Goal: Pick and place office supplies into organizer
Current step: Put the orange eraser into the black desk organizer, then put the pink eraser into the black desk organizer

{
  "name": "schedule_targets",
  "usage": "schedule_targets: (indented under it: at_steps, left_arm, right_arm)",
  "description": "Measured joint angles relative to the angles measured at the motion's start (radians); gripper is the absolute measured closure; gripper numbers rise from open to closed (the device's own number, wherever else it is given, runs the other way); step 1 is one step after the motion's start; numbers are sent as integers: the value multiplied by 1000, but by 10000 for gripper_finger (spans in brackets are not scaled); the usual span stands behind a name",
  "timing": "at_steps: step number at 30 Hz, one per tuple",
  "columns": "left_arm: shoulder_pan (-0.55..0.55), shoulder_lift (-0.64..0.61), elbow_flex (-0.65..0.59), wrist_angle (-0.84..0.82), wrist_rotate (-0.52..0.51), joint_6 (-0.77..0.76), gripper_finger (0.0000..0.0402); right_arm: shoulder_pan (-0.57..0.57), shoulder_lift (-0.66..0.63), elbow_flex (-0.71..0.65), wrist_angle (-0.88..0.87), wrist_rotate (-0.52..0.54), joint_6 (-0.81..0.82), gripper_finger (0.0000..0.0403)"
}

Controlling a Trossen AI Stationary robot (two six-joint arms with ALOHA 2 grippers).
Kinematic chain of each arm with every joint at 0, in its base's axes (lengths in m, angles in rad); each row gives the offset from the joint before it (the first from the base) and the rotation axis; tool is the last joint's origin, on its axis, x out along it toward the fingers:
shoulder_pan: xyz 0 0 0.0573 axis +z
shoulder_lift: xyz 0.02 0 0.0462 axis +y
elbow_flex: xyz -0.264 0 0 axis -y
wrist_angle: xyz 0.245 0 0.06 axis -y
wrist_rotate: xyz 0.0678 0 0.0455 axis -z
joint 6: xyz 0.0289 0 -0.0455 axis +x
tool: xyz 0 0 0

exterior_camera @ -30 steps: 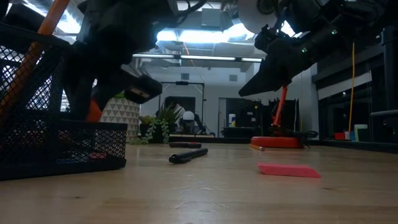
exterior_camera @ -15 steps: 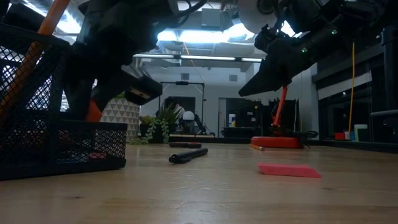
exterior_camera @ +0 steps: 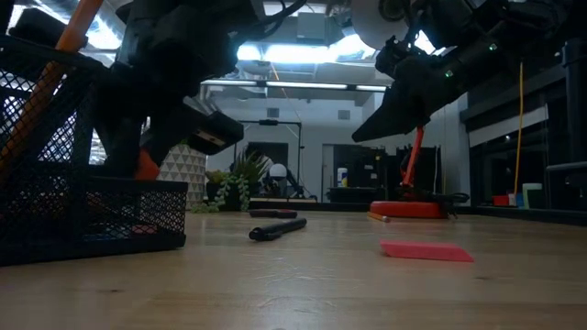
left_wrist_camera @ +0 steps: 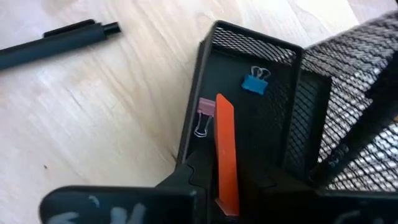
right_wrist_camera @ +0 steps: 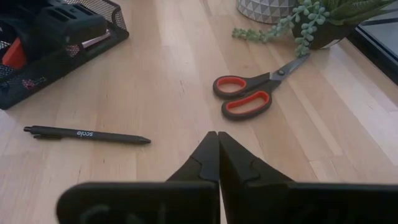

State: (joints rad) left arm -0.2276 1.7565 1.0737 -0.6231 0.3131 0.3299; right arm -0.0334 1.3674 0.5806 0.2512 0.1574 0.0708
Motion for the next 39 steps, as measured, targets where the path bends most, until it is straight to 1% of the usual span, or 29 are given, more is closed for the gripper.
schedule_targets:
  at_steps: [5, 14, 18, 22, 28, 34, 39]
  left_arm:
    - [0, 0, 0, 18, -2, -77, 358]
    - [-2, 0, 0, 16, 4, -104, 332]
    - [-1, -1, 0, 16, 2, -68, 324]
    - [0, -12, 5, 19, -10, -28, 324]
    - [0, -24, 74, -33, -16, -8, 327]
    - [2, -27, 154, -121, -126, 47, 330]
    - [32, -28, 164, -144, -132, 95, 346]
  right_arm:
    - [0, 0, 0, 0, 0, 0, 402]
    - [0, 0, 0, 0, 0, 0, 402]
    - [0, 0, 0, 0, 0, 0, 402]
    - [0, 0, 0, 0, 0, 0, 402]
    - [0, 0, 0, 1, 0, 0, 402]
    - [0, 1, 0, 1, 0, 0, 402]
    - [0, 1, 0, 1, 0, 0, 402]
